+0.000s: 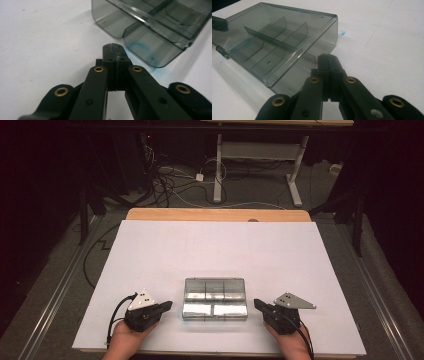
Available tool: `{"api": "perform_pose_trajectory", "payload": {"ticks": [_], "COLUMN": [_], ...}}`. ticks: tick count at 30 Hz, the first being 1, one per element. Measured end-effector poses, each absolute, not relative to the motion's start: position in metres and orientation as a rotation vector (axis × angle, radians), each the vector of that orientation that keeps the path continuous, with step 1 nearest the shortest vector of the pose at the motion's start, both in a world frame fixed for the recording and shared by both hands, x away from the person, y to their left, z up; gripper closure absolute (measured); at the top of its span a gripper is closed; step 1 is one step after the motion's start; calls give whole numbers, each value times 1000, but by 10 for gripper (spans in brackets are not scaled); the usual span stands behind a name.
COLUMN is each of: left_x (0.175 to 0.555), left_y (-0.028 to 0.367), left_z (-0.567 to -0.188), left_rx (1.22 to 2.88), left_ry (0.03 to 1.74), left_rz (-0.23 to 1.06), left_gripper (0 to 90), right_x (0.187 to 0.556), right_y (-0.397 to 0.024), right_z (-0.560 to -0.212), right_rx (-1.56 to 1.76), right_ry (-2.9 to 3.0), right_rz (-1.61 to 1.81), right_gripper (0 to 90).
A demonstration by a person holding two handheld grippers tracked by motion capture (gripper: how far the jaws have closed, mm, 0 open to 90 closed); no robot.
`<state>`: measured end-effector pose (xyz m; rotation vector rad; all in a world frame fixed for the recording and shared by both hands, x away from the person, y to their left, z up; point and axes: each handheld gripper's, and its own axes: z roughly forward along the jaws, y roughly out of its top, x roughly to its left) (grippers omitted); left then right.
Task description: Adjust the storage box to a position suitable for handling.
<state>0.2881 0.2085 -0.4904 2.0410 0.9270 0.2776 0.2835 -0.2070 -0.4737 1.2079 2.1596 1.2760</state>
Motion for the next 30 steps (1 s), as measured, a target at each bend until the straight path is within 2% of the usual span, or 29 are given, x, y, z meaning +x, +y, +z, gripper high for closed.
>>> {"api": "perform_pose_trajectory", "payload": {"ticks": [12,21,30], "left_x": [291,289,292], "left_y": [220,217,215], "left_z": [-491,-491,-492], "left_rx": [2002,2005,2008], "left_ry": [889,878,862], "left_rz": [258,253,245], "left_gripper": [878,878,878], "right_x": [289,277,272], "right_y": [-203,-197,-163], "right_z": [-470,-451,-448], "right_rx": [1197,1113,994], "right_ry": [2148,2127,2220], "right_rz": [1293,1390,1434], "right_gripper": [900,900,900]}}
